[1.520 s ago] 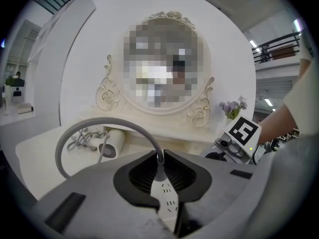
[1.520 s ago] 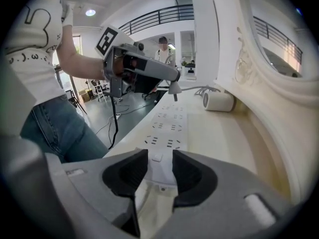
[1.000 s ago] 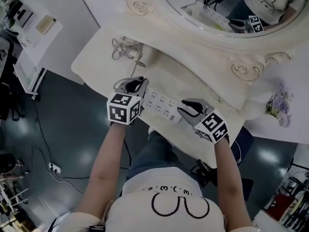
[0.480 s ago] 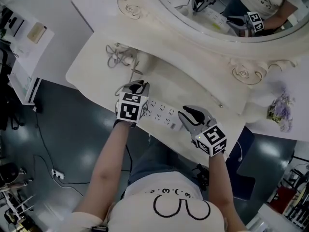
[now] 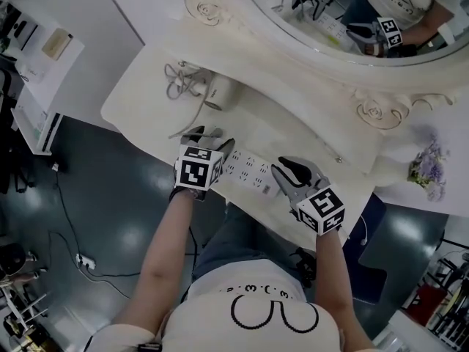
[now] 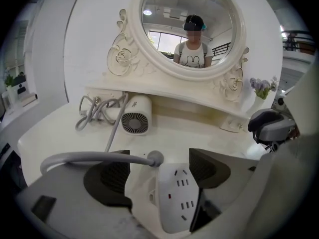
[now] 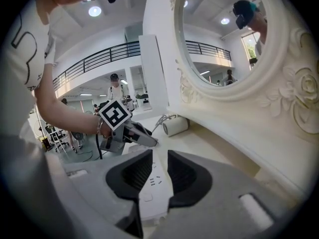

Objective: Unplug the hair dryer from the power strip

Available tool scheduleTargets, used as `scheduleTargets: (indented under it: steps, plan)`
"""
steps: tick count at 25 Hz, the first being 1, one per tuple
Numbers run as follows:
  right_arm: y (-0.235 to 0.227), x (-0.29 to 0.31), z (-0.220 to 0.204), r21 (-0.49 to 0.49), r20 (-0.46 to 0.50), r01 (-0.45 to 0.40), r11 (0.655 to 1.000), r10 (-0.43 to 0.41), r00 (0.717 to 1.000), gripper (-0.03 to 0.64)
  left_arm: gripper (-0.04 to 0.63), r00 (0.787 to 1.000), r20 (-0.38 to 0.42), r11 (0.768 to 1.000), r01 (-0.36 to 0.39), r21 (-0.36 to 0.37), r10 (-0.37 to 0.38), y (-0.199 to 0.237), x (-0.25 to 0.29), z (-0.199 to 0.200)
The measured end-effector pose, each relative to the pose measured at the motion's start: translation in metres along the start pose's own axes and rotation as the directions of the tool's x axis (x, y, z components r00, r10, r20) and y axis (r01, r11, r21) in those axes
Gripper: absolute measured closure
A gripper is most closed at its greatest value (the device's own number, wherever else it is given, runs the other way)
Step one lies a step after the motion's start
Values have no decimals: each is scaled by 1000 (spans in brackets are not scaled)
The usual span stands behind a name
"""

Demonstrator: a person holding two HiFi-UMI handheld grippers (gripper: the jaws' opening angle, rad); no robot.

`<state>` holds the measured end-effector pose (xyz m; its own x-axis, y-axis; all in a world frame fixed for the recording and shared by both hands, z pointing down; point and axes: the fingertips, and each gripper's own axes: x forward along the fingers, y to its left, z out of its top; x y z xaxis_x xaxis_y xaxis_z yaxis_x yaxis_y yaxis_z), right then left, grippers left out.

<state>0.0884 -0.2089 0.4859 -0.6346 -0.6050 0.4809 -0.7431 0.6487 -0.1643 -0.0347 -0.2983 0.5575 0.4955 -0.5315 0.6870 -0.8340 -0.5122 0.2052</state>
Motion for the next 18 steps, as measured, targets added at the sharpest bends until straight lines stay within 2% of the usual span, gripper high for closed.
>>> scheduleTargets:
  steps: [8,14,16,18]
  plan:
    - [1,-12,1,28,74,86,996,-88,993,506,230,999,33,997,-37,-66,40,2,-27,-33]
    - [14,-40,2,-6,125,167,986,-165,978,514,230,995,76,995,-57,-86,64,-12,-56,-46]
    - [19,-53,4,-18,149,204,979,-199,968,541,230,992,101,995,-63,-72,70,-19,-67,-47]
    - [23,-67,5,-37,169,241,970,-232,958,617,230,987,143,996,-71,-55,78,-25,-81,-45]
